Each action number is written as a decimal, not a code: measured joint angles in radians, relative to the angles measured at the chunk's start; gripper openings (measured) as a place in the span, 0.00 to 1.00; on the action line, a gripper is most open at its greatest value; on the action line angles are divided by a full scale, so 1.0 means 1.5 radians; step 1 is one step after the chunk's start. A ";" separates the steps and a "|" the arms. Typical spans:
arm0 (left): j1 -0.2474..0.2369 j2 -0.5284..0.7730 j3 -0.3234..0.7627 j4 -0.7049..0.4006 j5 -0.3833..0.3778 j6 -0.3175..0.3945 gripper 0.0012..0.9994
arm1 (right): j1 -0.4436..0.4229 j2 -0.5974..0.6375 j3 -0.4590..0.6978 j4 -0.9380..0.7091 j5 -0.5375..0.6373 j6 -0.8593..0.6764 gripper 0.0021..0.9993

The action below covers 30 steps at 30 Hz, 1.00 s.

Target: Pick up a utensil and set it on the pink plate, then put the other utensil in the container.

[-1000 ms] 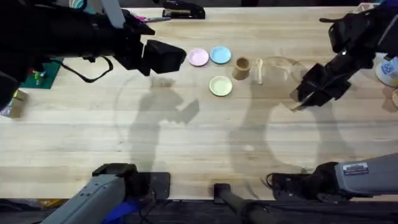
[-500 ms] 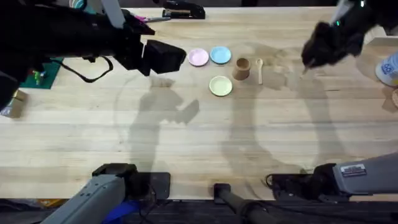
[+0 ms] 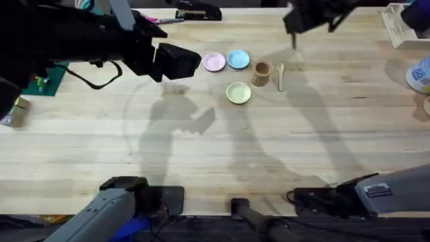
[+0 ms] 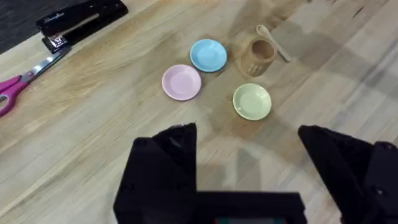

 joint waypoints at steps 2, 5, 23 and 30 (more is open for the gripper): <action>0.000 0.000 0.000 0.000 0.000 0.000 0.99 | 0.020 0.000 0.000 0.037 -0.007 -0.015 0.03; 0.000 0.000 0.000 0.000 0.000 0.000 0.99 | 0.039 0.000 0.000 0.088 -0.049 -0.030 0.03; 0.000 0.000 0.000 0.000 0.000 0.000 0.99 | 0.144 0.193 0.097 0.183 -0.132 -0.041 0.03; 0.000 0.000 0.000 0.000 0.000 0.000 0.99 | 0.170 0.292 0.204 0.147 -0.135 -0.041 0.03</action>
